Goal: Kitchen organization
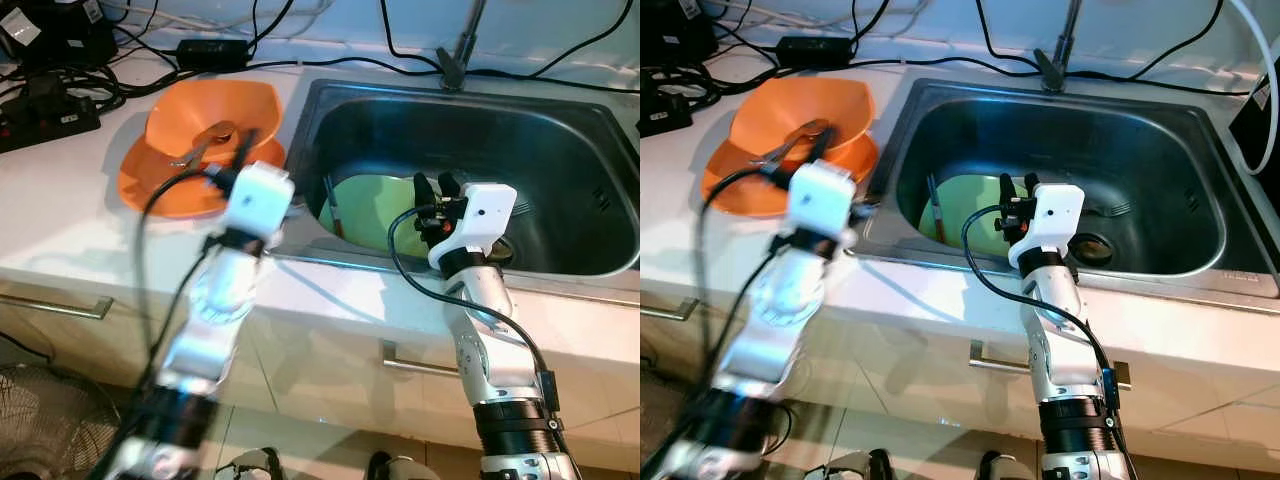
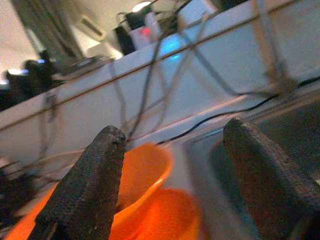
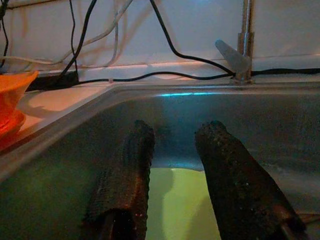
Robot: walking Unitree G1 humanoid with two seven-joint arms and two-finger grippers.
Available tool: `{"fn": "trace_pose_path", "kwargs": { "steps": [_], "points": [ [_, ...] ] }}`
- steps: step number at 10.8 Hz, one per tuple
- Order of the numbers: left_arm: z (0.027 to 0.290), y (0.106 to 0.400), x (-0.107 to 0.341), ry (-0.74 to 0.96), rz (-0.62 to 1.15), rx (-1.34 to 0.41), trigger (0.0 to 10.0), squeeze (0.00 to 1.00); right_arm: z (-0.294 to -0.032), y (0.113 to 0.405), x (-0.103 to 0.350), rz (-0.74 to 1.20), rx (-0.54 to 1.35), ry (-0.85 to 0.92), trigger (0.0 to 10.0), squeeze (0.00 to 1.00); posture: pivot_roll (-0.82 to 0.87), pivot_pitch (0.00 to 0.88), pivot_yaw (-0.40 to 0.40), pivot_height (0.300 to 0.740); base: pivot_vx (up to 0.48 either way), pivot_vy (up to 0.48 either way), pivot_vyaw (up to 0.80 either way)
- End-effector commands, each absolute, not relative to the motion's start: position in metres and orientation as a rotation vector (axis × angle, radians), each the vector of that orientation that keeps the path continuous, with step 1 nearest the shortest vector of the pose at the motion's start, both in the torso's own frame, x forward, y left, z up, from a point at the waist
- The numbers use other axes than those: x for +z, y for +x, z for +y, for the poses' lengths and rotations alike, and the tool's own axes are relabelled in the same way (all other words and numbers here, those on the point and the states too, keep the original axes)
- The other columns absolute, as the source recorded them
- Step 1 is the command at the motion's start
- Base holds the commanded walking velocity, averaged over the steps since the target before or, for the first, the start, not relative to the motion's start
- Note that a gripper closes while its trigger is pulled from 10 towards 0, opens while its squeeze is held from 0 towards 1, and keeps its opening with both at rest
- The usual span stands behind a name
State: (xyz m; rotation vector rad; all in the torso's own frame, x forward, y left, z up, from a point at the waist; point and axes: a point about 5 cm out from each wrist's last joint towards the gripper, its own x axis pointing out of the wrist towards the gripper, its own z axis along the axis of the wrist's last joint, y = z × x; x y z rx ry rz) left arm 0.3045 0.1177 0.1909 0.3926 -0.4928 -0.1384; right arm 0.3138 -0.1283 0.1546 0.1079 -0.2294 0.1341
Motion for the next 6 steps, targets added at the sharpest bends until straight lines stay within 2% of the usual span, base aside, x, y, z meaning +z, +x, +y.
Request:
{"fn": "trace_pose_path", "kwargs": {
  "steps": [1,3,4,6],
  "points": [
    [0.125,0.299,0.197,0.428,-0.546,-0.080,10.0,0.00,-0.126,0.314,0.150,-0.214,0.135,0.119,10.0,0.00,0.02,0.109,0.003,0.740,0.000,0.000,0.00],
    [0.137,0.294,0.197,0.438,-0.569,-0.013,10.0,0.00,-0.125,0.314,0.148,-0.208,0.133,0.121,10.0,0.00,0.03,0.110,0.002,0.740,0.000,0.000,0.00],
    [0.152,0.290,0.194,0.388,-0.560,0.075,10.0,0.00,-0.126,0.315,0.146,-0.203,0.131,0.121,10.0,0.00,0.03,0.109,-0.001,0.740,0.000,0.000,0.00],
    [0.165,0.287,0.191,0.349,-0.538,0.144,10.0,0.00,-0.126,0.315,0.145,-0.198,0.133,0.120,10.0,0.00,0.04,0.110,-0.006,0.740,0.000,0.000,0.00]
  ]
}}
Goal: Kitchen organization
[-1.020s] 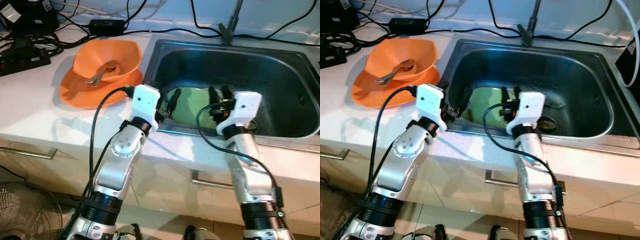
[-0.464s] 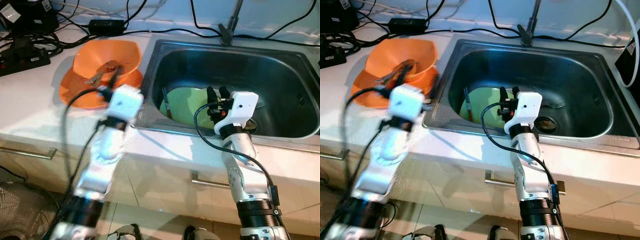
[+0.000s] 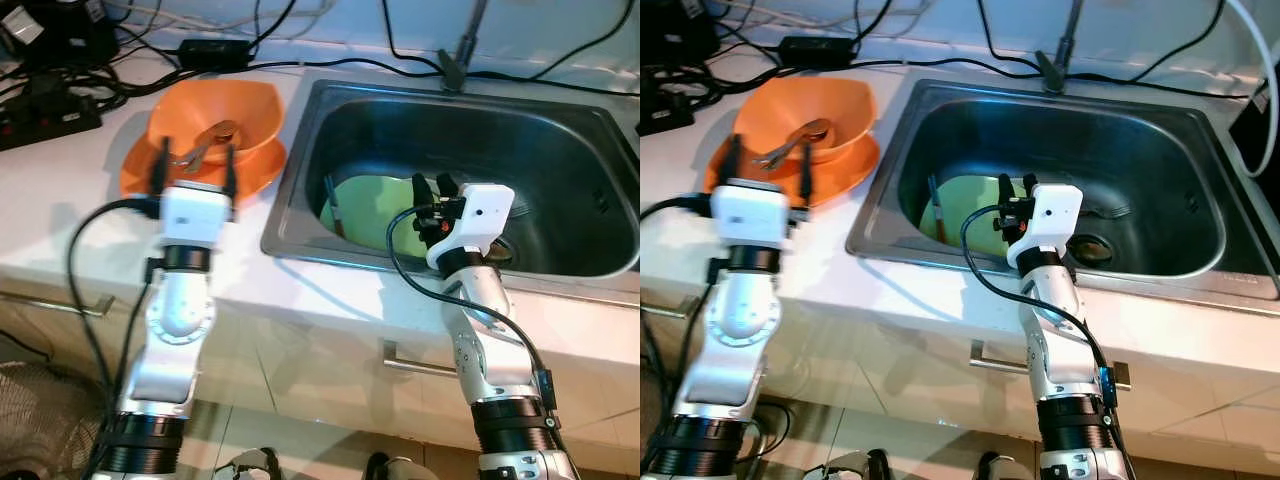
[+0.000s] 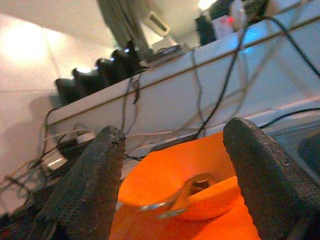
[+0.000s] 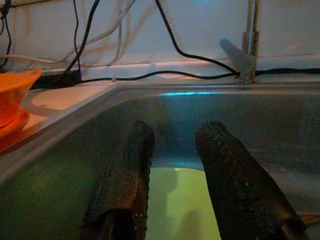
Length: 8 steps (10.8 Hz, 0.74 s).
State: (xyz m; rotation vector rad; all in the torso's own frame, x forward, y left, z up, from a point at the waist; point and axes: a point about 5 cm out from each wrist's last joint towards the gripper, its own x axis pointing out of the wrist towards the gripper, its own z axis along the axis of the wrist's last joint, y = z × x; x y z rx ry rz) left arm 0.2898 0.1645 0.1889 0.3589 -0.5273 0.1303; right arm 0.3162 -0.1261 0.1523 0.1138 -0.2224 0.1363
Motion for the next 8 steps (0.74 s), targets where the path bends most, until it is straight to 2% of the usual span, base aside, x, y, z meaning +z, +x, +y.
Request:
{"fn": "trace_pose_path", "kwargs": {
  "steps": [1,2,3,8],
  "points": [
    [0.167,0.287,0.189,0.339,-0.529,0.154,10.0,0.00,-0.125,0.316,0.145,-0.197,0.133,0.119,10.0,0.00,0.04,0.110,-0.006,0.740,0.000,0.000,0.00],
    [0.180,0.290,0.181,0.280,-0.475,0.208,10.0,0.00,-0.125,0.316,0.145,-0.193,0.137,0.118,10.0,0.00,0.04,0.109,-0.009,0.740,0.000,0.000,0.00],
    [0.181,0.292,0.178,0.255,-0.453,0.201,10.0,0.00,-0.124,0.317,0.145,-0.194,0.138,0.117,10.0,0.00,0.04,0.108,-0.009,0.740,0.000,0.000,0.00],
    [0.166,0.303,0.169,0.228,-0.380,0.074,10.0,0.00,-0.123,0.318,0.147,-0.203,0.139,0.118,10.0,0.00,0.04,0.108,-0.007,0.740,0.000,0.000,0.00]
  ]
}}
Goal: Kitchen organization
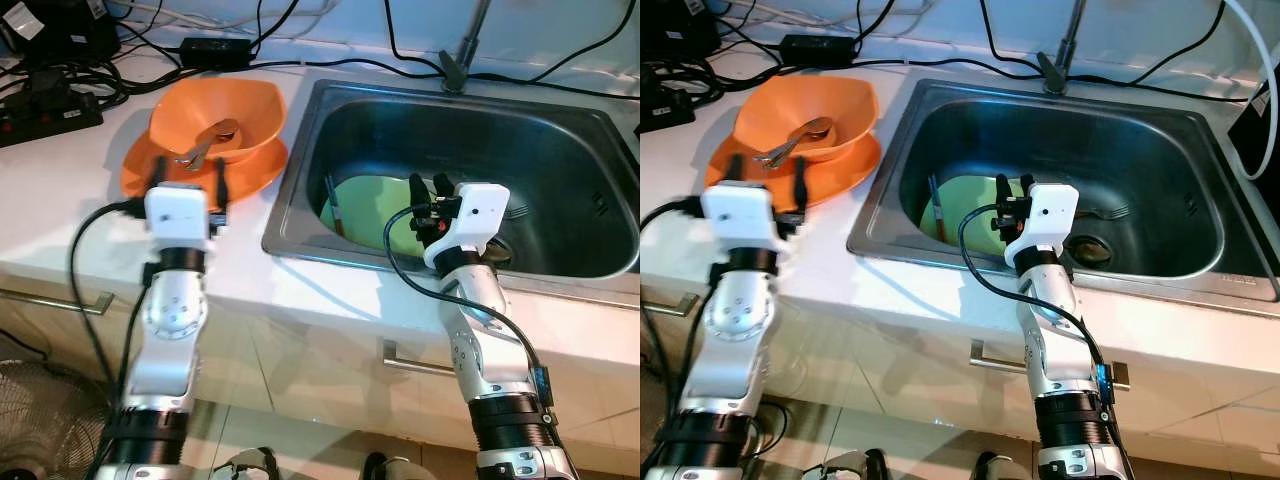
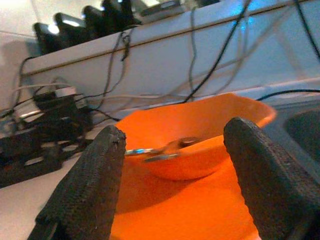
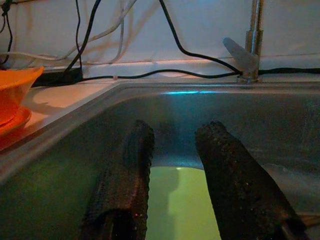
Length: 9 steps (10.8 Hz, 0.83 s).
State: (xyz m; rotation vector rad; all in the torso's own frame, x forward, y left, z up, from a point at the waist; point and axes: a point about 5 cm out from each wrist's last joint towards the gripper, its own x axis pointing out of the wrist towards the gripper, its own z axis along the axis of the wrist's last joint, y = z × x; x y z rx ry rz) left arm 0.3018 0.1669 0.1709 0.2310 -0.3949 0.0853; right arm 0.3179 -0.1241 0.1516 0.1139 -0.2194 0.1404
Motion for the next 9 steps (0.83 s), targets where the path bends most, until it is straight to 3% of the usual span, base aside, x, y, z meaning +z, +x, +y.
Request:
{"fn": "trace_pose_path", "kwargs": {
  "steps": [1,9],
  "points": [
    [0.161,0.304,0.167,0.245,-0.372,0.044,10.0,0.00,-0.122,0.318,0.147,-0.203,0.139,0.120,10.0,0.00,0.04,0.107,-0.004,0.740,0.000,0.000,0.00],
    [0.153,0.312,0.178,0.214,-0.391,0.013,10.0,0.00,-0.121,0.320,0.146,-0.201,0.133,0.127,10.0,0.00,0.04,0.102,-0.002,0.740,0.000,0.000,0.00]
  ]
}}
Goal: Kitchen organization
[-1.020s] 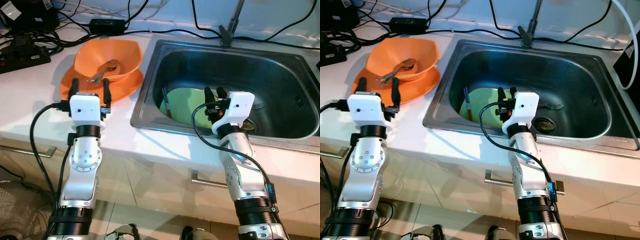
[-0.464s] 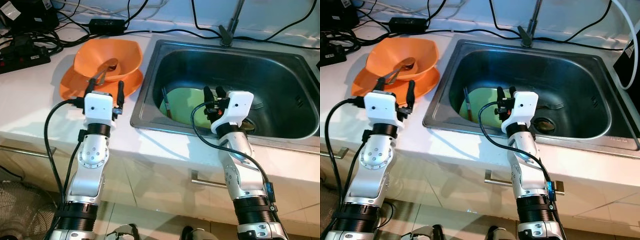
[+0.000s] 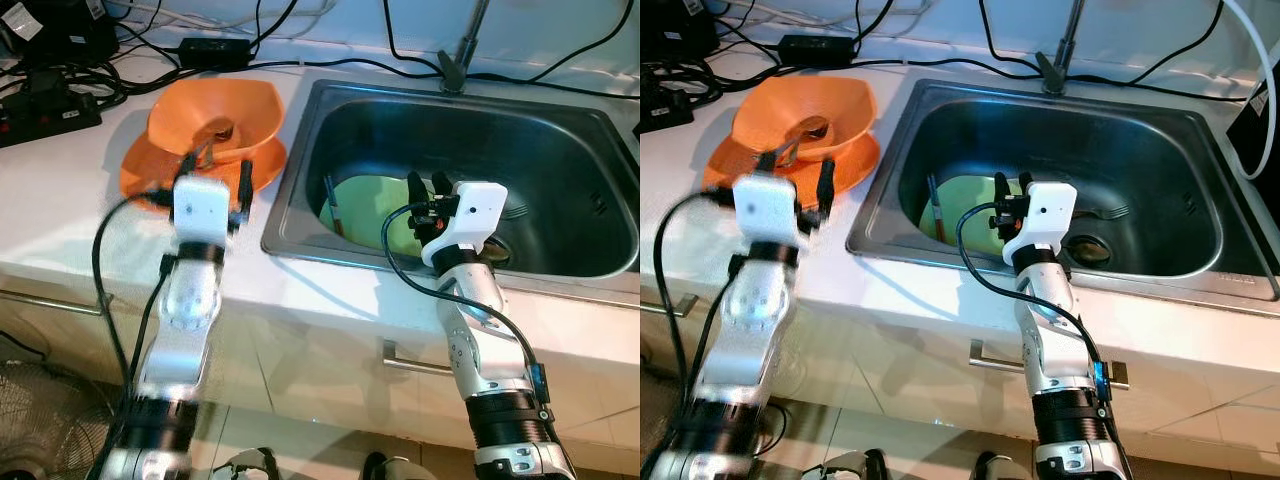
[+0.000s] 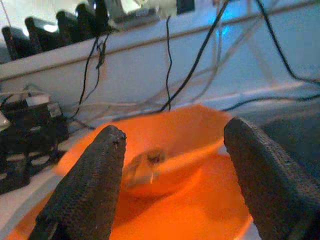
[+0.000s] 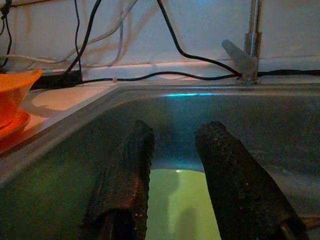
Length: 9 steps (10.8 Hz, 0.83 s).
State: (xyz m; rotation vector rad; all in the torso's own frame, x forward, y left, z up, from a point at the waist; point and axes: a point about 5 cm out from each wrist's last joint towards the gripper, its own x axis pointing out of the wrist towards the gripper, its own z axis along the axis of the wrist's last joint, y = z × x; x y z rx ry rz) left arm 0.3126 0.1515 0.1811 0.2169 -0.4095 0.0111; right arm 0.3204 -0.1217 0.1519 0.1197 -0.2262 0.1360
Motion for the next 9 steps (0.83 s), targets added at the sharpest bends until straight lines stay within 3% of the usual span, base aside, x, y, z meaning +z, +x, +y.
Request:
{"fn": "trace_pose_path", "kwargs": {
  "steps": [1,9],
  "points": [
    [0.1495,0.3161,0.1883,0.206,-0.423,0.006,10.0,0.00,-0.1203,0.3203,0.1454,-0.200,0.133,0.128,10.0,0.00,0.04,0.102,-0.003,0.740,0.000,0.000,0.00],
    [0.1550,0.3172,0.1914,0.210,-0.416,0.012,10.0,0.00,-0.1189,0.3211,0.1452,-0.202,0.134,0.134,10.0,0.00,0.04,0.100,0.004,0.740,0.000,0.000,0.00]
  ]
}}
